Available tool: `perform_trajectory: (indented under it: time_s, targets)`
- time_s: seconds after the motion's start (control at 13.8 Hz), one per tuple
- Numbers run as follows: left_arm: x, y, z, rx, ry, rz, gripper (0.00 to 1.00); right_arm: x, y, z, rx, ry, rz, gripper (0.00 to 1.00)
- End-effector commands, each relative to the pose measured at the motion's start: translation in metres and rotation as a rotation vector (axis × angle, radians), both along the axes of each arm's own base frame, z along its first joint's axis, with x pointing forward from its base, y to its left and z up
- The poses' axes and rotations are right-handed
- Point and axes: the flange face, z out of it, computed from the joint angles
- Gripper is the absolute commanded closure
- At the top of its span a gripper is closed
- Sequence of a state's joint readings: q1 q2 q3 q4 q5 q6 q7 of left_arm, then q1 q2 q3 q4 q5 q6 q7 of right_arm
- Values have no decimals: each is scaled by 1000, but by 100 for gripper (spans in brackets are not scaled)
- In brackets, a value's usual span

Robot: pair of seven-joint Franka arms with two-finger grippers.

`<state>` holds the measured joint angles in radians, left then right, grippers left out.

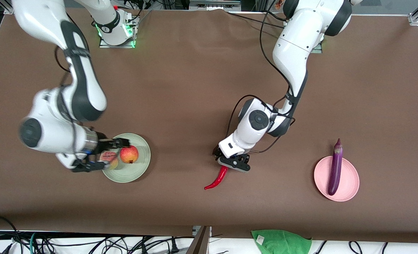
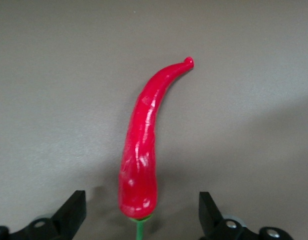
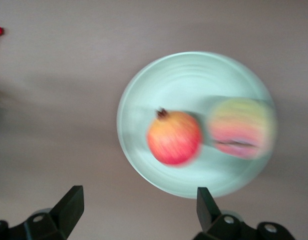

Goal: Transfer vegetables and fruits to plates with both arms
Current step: 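Place the pomegranate on the green plate while the left gripper grasps the chili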

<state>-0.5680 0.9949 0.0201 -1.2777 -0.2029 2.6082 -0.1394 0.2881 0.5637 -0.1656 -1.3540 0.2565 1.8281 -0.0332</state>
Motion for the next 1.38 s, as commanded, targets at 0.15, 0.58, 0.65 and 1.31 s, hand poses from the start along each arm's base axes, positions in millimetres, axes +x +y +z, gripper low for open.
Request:
perform_trajectory:
  time_s: [0.15,0.58,0.65,1.31]
  targets:
    - [11,-2,-12,26,-36,1,28,-37,-75,125,0,-21,10,0]
    - [19,5,-5,24,-42,13,100,-125,-104,171,-88,-6,27,0]
    - [26,15,0,23,-46,24,100,-125,-105,172,-109,-14,29,0]
    - [90,270,125,241,175,-37,100,-115,-106,206,-282,39,59,0]
